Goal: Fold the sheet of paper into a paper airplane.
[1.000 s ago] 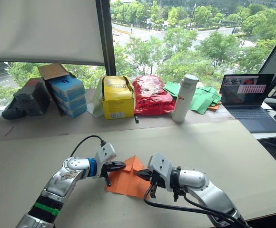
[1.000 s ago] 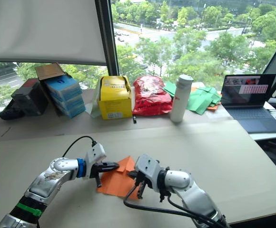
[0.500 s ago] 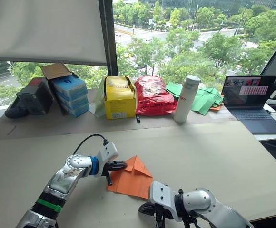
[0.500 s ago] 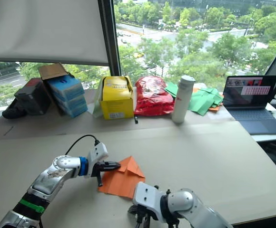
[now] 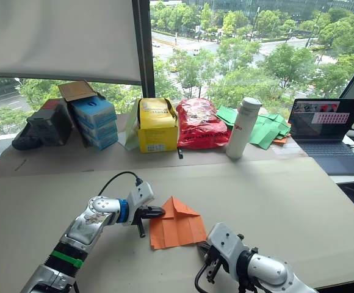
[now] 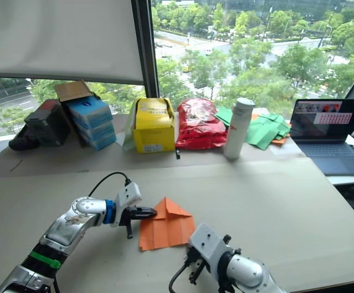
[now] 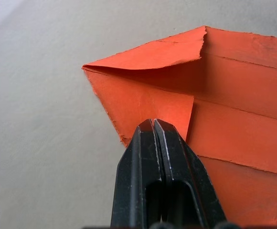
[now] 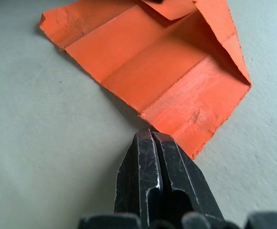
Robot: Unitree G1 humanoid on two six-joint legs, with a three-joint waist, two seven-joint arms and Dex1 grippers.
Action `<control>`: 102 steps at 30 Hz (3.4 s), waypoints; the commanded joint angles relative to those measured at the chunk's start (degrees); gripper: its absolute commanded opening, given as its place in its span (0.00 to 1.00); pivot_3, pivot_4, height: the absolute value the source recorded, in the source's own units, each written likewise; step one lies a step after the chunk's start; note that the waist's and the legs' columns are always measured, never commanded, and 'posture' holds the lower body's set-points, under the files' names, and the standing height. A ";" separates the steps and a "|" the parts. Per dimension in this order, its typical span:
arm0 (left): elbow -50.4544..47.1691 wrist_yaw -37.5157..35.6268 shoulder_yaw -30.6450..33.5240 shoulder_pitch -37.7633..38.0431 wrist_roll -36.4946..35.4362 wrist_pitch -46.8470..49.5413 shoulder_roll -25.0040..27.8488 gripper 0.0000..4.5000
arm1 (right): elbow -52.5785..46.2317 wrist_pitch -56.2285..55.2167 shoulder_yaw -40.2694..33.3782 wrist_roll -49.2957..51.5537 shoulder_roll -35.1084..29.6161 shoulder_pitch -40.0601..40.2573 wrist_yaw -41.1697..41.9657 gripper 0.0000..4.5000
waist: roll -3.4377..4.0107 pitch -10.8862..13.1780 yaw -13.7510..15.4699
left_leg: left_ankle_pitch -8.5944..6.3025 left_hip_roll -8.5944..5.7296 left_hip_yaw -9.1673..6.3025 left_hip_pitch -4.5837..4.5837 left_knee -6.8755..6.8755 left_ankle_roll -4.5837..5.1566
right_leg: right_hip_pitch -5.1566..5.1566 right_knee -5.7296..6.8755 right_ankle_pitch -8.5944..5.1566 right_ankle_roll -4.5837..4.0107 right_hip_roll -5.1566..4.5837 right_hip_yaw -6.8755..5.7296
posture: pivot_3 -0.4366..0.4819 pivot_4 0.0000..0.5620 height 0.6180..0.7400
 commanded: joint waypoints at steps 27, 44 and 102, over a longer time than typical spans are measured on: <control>1.11 -0.23 -0.92 -0.14 2.32 1.26 0.89 0.01 | 16.53 -19.37 -8.82 7.25 16.32 -2.65 -2.25 0.00 | 0.05 0.03 -0.22 | 0.00 0.00 0.03 0.00 -0.02 0.01 | -0.06 0.06 0.01 -0.03 0.05 0.05 | 0.48 0.27 1.00; -2.41 -2.12 -1.59 -1.68 1.41 2.15 1.00 0.01 | 22.82 -19.41 -3.71 9.80 15.21 -12.17 6.13 0.00 | 0.06 0.04 -0.50 | -0.01 -0.01 0.02 -0.03 -0.02 0.03 | -0.10 0.09 0.03 -0.06 0.06 0.04 | 0.48 0.27 1.00; -1.91 0.18 2.72 6.98 0.84 -2.90 2.27 0.01 | 34.57 -15.90 3.60 2.33 13.42 -24.55 10.76 0.00 | 0.04 0.07 -1.35 | 0.01 -0.01 0.00 0.01 -0.07 -0.02 | -0.14 0.17 0.04 -0.09 0.04 0.06 | 0.48 0.27 1.00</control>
